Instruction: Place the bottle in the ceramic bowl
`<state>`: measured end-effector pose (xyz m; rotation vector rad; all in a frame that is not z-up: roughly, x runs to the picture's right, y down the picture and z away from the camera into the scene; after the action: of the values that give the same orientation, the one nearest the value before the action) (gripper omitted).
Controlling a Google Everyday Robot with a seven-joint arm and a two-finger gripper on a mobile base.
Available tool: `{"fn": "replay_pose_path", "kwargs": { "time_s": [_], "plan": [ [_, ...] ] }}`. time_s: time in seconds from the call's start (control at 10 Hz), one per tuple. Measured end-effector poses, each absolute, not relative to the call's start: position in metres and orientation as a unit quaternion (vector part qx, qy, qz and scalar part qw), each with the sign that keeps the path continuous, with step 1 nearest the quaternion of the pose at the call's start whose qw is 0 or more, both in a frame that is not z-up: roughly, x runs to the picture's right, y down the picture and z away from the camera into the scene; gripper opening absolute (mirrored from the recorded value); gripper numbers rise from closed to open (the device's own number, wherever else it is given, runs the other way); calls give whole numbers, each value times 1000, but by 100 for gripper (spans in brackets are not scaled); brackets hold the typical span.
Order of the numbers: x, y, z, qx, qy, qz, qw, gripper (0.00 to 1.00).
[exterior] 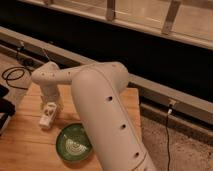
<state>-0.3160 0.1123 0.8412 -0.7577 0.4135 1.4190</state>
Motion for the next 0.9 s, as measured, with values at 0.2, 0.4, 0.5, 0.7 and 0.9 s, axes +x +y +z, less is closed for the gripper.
{"fn": "replay_pose_path", "kwargs": {
  "time_s": [0.2, 0.4, 0.5, 0.7, 0.9],
  "plan": [
    [-322, 119, 845, -345, 189, 625, 674, 65],
    [-333, 129, 848, -355, 195, 617, 675, 65],
    [-339, 135, 852, -361, 200, 614, 673, 65],
    [-349, 148, 860, -369, 209, 605, 674, 65],
    [-354, 154, 864, -372, 214, 602, 673, 65]
  ]
}}
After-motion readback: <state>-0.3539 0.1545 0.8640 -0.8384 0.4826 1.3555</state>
